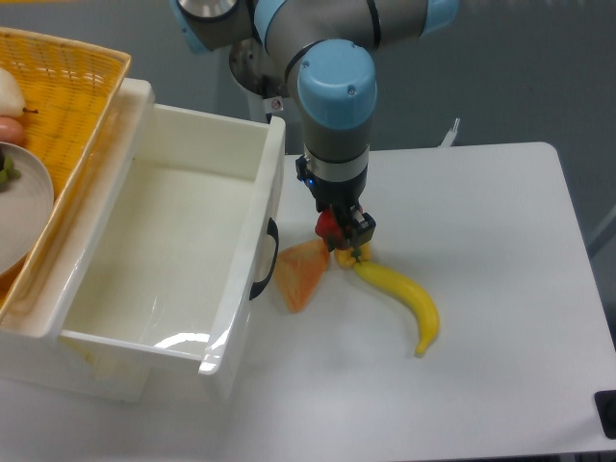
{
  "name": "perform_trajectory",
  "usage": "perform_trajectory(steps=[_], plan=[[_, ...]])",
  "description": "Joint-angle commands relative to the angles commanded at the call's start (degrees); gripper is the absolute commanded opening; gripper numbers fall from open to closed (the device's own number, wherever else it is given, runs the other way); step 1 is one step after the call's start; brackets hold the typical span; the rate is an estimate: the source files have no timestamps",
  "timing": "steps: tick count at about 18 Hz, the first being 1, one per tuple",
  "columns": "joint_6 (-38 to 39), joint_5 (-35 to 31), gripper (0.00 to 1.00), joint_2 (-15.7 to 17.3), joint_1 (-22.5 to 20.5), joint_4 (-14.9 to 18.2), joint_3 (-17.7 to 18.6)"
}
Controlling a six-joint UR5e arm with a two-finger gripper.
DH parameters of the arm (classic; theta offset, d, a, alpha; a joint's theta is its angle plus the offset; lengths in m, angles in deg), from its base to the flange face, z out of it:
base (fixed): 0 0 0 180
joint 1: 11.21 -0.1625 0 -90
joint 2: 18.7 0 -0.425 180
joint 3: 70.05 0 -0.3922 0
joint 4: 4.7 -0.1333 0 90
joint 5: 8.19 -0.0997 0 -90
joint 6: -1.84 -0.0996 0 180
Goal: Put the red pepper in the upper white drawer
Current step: 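Lower the gripper onto the red bell pepper and close on it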
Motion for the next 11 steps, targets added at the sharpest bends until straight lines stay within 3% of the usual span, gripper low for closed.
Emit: perform_trajectory(steps=[11], plan=[[1.50, 0.18, 0.52, 0.17, -0.17, 0.17, -0.09]])
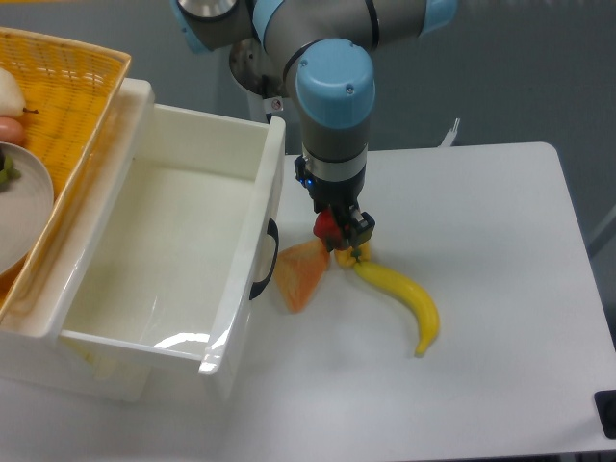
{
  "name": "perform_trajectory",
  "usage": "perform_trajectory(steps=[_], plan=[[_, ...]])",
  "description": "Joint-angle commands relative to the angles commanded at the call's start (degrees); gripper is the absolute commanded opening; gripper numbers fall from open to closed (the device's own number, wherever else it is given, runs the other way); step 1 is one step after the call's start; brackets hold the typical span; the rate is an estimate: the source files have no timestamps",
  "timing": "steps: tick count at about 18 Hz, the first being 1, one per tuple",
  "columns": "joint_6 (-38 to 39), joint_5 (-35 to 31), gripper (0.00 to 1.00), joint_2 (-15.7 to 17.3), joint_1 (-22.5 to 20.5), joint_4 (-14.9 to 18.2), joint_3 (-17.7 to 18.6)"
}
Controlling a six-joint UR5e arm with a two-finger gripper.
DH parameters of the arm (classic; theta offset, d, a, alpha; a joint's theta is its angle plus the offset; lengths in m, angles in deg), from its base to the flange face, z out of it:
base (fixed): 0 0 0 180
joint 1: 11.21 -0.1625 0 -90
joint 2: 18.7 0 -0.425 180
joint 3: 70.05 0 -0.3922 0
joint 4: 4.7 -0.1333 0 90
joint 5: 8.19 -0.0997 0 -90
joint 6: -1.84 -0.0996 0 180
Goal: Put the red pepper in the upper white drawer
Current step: 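Lower the gripper onto the red bell pepper and close on it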
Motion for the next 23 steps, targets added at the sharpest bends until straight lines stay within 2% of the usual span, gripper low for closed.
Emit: perform_trajectory(steps=[7, 12, 23], plan=[[0.00, 0.35, 0.51, 0.53, -0.70, 0.18, -0.09], [0.00, 1.76, 0.51, 1.06, -0.88, 1.58, -0.53], [0.26, 2.81, 0.51, 1.50, -2.02, 1.58, -0.79]])
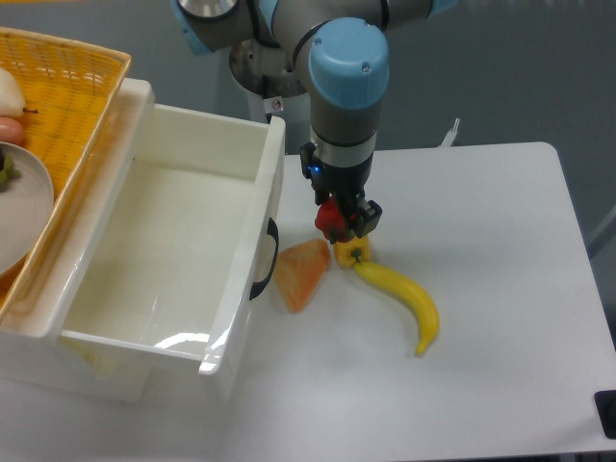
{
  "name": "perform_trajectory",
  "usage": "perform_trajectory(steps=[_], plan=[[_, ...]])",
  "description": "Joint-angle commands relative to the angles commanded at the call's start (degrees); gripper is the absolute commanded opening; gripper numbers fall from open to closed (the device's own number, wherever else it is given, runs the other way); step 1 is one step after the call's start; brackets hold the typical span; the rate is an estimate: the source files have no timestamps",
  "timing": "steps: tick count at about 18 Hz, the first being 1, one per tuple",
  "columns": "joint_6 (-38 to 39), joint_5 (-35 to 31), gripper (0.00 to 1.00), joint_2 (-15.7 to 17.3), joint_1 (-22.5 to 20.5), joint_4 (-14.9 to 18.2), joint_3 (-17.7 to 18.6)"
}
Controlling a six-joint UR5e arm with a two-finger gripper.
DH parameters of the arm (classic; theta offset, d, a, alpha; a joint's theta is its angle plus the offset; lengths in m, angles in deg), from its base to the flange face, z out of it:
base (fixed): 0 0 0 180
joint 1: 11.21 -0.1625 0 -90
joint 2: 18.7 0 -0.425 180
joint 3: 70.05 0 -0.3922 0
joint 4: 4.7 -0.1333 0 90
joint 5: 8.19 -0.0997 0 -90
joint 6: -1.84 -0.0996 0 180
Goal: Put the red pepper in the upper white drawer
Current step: 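Lower the gripper onto the red bell pepper and close on it, then lift the red pepper and carry it over the open white drawer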
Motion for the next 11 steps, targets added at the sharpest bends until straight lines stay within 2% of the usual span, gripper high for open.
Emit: perform_trajectory(steps=[11], plan=[[7.46, 7.37, 0.51, 0.00, -1.41, -0.26, -0.88]])
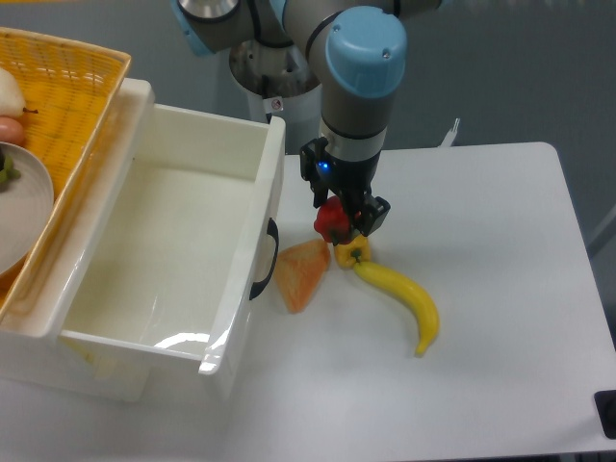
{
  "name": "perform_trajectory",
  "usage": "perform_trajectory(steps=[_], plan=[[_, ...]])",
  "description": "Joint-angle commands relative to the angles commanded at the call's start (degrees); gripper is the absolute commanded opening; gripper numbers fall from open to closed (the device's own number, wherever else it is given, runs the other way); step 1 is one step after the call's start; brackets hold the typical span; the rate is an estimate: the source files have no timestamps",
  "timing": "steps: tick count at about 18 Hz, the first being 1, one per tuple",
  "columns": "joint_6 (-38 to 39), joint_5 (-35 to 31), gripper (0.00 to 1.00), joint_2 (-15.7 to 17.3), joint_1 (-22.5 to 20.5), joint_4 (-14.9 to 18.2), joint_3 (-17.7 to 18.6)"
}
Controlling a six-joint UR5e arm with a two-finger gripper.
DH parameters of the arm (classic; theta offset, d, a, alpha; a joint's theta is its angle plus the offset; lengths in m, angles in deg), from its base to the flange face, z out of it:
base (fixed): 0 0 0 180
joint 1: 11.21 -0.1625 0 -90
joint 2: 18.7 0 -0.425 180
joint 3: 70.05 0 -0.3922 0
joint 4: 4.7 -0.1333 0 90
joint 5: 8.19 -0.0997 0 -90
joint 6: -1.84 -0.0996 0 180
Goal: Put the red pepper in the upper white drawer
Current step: 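Lift the red pepper and carry it over the open white drawer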
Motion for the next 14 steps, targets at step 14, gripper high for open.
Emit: perform_trajectory(steps=[14], plan=[[11.26, 8.45, 0.51, 2.37, -2.10, 0.09, -1.32]])
